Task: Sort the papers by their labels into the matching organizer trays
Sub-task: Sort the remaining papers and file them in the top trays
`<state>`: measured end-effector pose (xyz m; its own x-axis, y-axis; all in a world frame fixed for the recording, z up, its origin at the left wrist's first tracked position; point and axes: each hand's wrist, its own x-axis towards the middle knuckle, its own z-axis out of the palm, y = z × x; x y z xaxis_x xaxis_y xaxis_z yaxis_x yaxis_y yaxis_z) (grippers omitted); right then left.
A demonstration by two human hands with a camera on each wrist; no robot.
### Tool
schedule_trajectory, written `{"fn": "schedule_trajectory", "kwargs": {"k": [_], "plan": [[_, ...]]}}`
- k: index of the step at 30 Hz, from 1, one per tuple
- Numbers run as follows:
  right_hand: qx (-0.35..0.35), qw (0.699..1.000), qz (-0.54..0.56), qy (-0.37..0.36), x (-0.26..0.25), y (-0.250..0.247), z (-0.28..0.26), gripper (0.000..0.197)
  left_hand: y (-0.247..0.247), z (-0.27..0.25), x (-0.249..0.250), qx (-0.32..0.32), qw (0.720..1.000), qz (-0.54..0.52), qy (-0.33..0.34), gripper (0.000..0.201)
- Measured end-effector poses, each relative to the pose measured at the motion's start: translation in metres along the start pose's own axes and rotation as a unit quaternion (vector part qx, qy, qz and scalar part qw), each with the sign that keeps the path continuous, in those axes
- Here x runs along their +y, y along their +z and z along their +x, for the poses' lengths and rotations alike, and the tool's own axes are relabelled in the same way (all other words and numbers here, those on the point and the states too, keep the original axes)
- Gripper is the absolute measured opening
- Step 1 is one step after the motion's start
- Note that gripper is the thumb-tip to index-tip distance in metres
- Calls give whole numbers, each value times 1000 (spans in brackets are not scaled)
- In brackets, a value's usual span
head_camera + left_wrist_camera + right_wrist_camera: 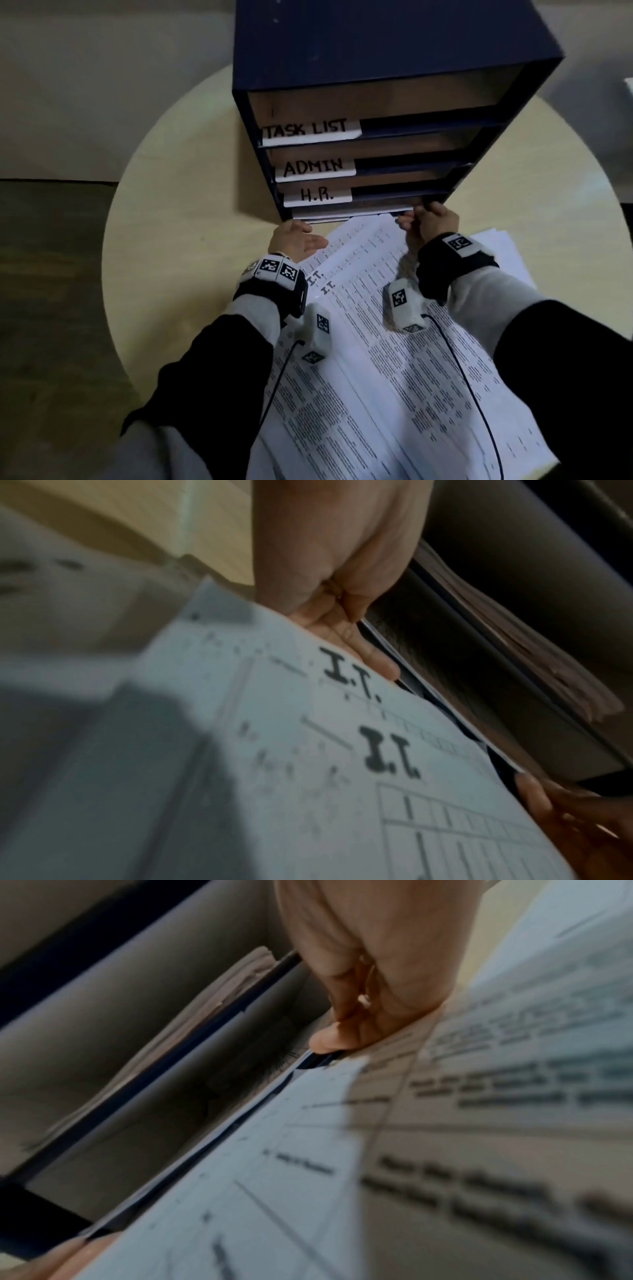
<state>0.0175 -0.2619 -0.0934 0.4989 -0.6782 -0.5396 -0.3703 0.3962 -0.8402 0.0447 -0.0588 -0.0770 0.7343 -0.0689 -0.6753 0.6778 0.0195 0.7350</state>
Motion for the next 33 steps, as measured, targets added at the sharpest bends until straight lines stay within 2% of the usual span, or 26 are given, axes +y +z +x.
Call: {"fn": "schedule_trajectory", "kwargs": {"k": [4, 8, 13, 15, 17, 18, 19, 20, 21, 22, 24, 26, 28, 30, 33], "plan": [[-8, 1000, 20, 1, 7, -3, 9, 32, 12, 7, 3, 55, 993, 101, -1, 31], [3, 1000, 26, 2, 11, 1, 20, 38, 16, 14, 9, 55, 992, 106, -30, 32], [4, 998, -65, -19, 18, 0, 34, 38, 18, 11, 10, 42, 993, 110, -17, 13], [-22, 992, -120, -27, 18, -5, 37, 36, 16, 9, 12, 30, 990, 140, -5, 25], [-58, 978, -192, -51, 16, -11, 39, 25, 18, 7, 12, 6, 985, 175, 9, 23], [-73, 968, -231, -65, 14, -14, 37, 20, 19, 5, 11, -6, 974, 225, 26, 18], [-83, 958, -261, -81, 9, -18, 32, 17, 21, 1, 10, -9, 950, 309, 49, 18], [-89, 952, -276, -98, 4, -23, 27, 15, 21, -2, 7, -7, 910, 408, 69, 23], [-97, 949, -280, -111, -4, -28, 16, 10, 20, -5, 4, 7, 866, 493, 83, 36], [-108, 943, -289, -122, -10, -35, 7, 11, 19, -11, 2, 21, 836, 543, 81, 53], [-146, 919, -344, -124, -18, -48, -13, 32, 17, -24, -1, 14, 811, 578, 83, 80], [-161, 864, -462, -123, -21, -59, -29, 51, 17, -29, -4, -16, 780, 618, 94, 95], [-170, 807, -556, -105, -19, -70, -45, 75, 18, -33, -7, -33, 745, 658, 103, 100], [-185, 777, -595, -86, -12, -76, -59, 93, 19, -37, -12, -39, 720, 685, 109, 100], [-171, 752, -630, -90, 4, -83, -69, 100, 18, -40, -22, -40, 722, 680, 115, 100]]}}
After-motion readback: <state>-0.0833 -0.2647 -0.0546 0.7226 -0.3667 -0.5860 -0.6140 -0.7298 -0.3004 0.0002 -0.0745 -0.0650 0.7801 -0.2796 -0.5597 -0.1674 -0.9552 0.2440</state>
